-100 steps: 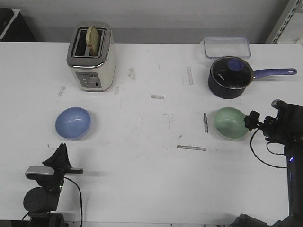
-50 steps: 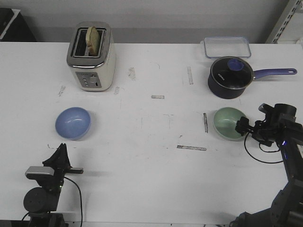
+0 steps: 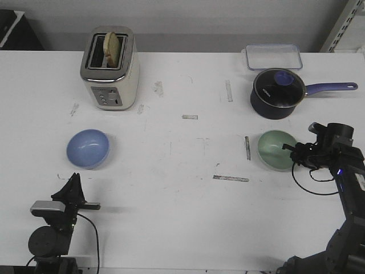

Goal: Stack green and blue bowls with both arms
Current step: 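Reach the right gripper forward to the rim of the pale green bowl, then grip the green bowl rim and slide it toward the table center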

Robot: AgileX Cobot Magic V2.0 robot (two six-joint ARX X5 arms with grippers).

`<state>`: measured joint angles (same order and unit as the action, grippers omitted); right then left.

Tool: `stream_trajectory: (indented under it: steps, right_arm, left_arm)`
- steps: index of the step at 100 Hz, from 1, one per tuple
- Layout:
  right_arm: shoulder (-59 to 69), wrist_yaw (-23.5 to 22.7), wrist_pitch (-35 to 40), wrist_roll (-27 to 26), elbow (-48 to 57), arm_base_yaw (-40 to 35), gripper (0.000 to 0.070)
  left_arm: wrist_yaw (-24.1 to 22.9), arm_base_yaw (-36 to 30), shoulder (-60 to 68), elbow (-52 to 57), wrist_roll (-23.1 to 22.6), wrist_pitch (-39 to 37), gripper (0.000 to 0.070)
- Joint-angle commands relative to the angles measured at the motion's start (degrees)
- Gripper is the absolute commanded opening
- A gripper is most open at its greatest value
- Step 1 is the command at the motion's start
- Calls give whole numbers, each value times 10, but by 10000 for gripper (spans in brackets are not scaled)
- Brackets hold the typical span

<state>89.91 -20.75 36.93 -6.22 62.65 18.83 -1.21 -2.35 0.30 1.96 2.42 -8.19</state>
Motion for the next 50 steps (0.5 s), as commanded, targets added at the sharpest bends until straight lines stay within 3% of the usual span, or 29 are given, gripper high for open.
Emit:
stream_trajectory:
  steps: [1, 25, 50]
  right_arm:
    - [-9, 1, -4, 4, 11, -2, 10]
    - [-54, -1, 4, -8, 11, -15, 9]
    - [-74, 0, -12, -92, 11, -120, 10]
  left_arm:
    - [1, 1, -1, -12, -5, -9, 1]
    - [1, 1, -1, -12, -5, -9, 1]
    - [1, 1, -1, -12, -5, -9, 1]
